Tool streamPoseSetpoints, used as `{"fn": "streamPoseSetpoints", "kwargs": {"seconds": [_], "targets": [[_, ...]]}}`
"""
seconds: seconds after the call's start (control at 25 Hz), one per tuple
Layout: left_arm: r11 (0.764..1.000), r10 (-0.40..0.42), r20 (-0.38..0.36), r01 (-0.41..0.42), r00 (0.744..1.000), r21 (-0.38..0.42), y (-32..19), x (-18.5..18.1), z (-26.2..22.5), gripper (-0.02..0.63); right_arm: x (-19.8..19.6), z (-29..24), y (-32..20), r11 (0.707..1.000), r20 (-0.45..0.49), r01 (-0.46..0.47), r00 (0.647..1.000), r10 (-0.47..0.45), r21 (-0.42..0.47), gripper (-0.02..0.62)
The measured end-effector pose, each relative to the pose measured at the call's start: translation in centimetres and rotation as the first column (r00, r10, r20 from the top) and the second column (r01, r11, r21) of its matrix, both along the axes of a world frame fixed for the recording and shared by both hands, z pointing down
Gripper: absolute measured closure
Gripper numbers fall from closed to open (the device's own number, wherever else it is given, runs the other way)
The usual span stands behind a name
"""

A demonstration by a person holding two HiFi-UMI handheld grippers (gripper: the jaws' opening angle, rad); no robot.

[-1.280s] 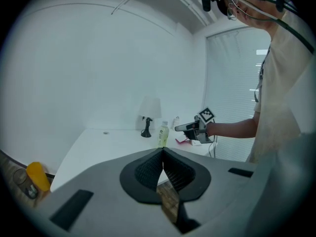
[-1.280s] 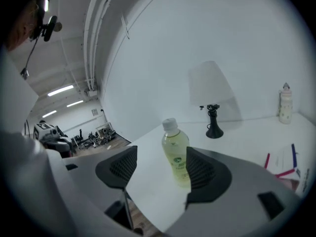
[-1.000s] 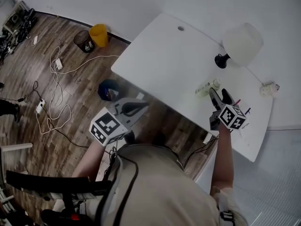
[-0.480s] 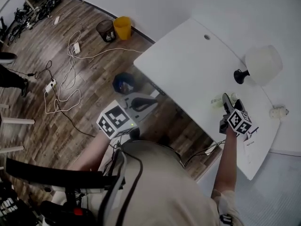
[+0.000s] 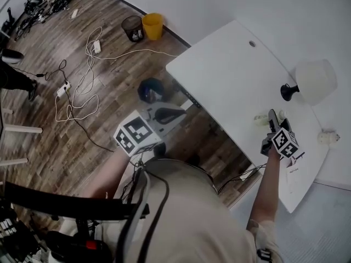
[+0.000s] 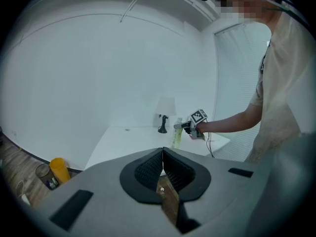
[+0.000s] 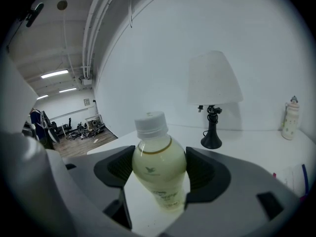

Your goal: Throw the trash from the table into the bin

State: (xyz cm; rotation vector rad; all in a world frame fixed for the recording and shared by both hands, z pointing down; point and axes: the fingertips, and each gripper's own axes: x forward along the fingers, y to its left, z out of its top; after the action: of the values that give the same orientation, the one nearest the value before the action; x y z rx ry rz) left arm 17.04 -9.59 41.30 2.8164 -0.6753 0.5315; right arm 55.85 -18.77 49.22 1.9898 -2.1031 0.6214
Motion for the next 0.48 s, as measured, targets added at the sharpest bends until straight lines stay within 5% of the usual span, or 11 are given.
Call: {"fn": "streamPoseSetpoints", "kwargs": {"seconds": [0.48], "targets": [[1.0,-0.01,-0.029,0.011,1.0,0.018,-0.8,-0.9,-0.2,0.594,-2.9,-5.8,2.5,0.989,0.031,0.042,0.998,-0.046,0.143,0.273]]}}
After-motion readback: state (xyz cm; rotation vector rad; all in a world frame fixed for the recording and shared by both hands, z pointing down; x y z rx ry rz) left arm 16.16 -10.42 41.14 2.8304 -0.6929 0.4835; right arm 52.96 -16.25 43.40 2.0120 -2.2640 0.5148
